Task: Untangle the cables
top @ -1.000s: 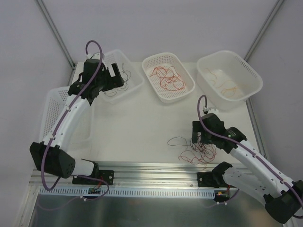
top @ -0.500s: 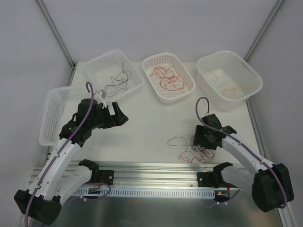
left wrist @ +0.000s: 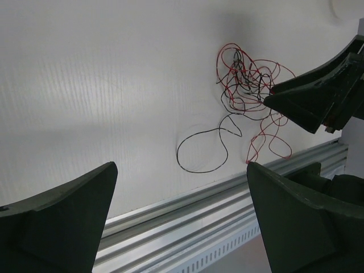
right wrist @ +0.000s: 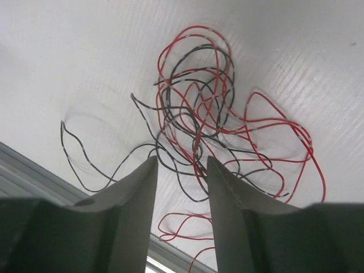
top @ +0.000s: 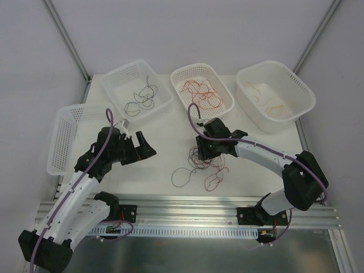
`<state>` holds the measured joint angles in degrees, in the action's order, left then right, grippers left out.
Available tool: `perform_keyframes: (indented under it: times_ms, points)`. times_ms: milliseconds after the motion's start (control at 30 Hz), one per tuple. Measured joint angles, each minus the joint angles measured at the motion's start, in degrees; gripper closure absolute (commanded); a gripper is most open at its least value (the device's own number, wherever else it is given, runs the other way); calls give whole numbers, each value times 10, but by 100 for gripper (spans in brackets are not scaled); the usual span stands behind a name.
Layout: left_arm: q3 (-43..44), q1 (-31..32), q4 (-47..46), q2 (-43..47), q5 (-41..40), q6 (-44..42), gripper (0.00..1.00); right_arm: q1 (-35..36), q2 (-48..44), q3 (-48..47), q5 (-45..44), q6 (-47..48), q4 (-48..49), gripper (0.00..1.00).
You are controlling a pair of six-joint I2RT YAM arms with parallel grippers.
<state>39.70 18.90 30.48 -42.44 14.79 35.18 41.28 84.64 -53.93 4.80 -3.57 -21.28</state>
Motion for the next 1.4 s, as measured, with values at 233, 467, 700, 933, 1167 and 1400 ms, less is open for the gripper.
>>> perform_keyframes:
  times_ms: [233, 467, 700, 933, 1167, 1400]
  points:
    - [0, 69, -4, -66, -17, 33, 1, 4, -28, 4, -22, 0, -5, 20]
    - [37, 191, -32, -184, -64, 28, 1, 3, -148, 57, -66, -13, -24, 14]
    - [127, 310, -78, -313, -118, -94, 2, -10, -200, 95, -101, -30, -51, 11]
    - [174, 362, -112, -432, -114, -210, 7, -78, -221, 143, -83, -61, -60, 10]
    - [176, 377, -118, -494, -106, -239, 12, -138, -238, 173, -10, -80, -46, 10]
    - [180, 393, -123, -526, -101, -226, 24, -139, -226, 173, 32, -101, -15, 11]
